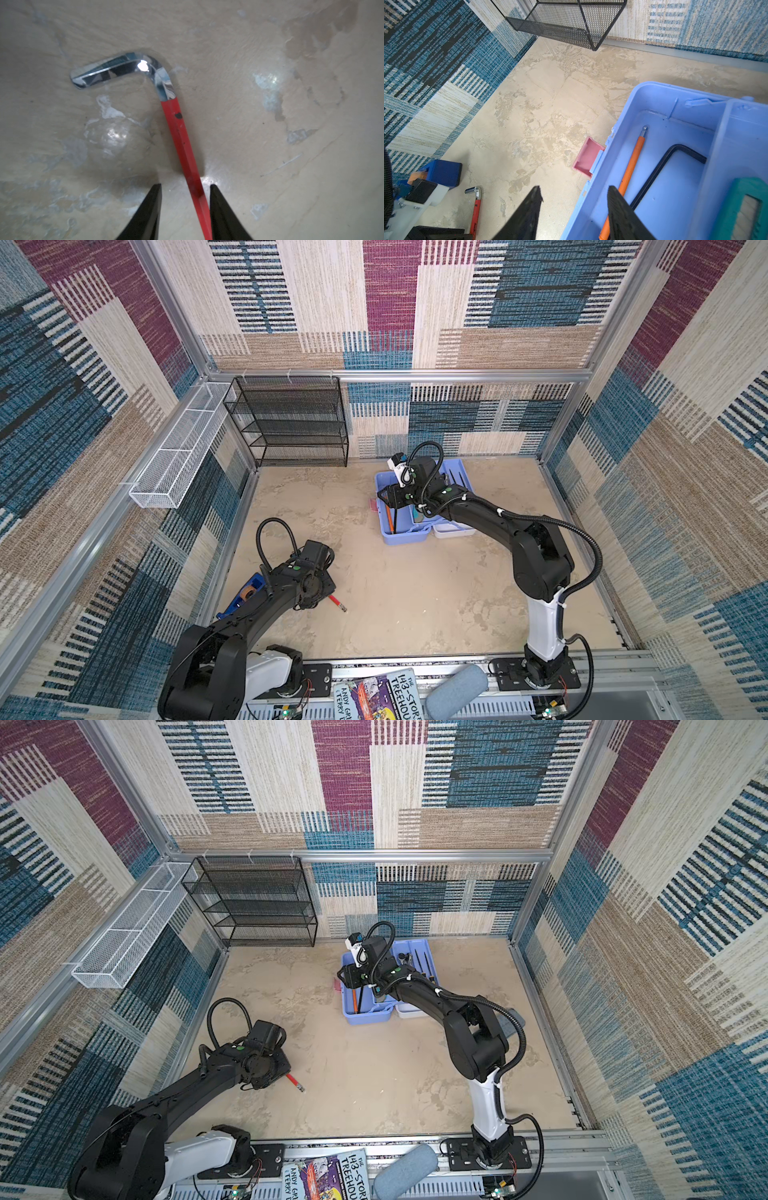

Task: Pack the tool kit
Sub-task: 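Grasp the red hex key with the left gripper and lift it toward the box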

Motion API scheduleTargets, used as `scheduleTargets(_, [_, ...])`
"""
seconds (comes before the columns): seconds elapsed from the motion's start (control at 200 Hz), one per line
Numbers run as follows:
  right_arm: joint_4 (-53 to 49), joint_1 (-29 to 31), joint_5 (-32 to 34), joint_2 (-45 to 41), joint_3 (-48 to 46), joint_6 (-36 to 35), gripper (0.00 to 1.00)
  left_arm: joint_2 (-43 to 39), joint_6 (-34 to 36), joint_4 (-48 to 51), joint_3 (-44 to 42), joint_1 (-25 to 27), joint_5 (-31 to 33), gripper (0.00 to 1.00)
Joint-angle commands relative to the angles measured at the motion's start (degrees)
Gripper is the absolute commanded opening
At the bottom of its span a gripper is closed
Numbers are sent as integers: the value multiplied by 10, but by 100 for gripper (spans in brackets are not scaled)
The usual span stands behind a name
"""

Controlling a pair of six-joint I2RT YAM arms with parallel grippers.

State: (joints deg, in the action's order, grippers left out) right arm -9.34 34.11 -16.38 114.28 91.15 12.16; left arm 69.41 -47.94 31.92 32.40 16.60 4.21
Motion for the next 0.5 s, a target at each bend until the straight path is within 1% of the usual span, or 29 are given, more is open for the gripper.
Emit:
scheduleTargets(0.0, [13,0,3,-11,-11,0,54,5,29,-6,0,0,1,42])
scheduleTargets(0.185, [21,-1,8,-19,-25,3,55,5,33,-5,-9,3,10,41])
scheduleTargets(0.386, [22,-3,10,-23,-32,5,55,39,48,-7,8,4,3,39])
scheduleTargets(0.431, [21,-2,13,-25,-34,4,55,44,48,-11,9,5,0,38])
scheduleTargets(0.491, [20,-4,16,-29,-36,2,55,48,49,-20,9,6,-6,32])
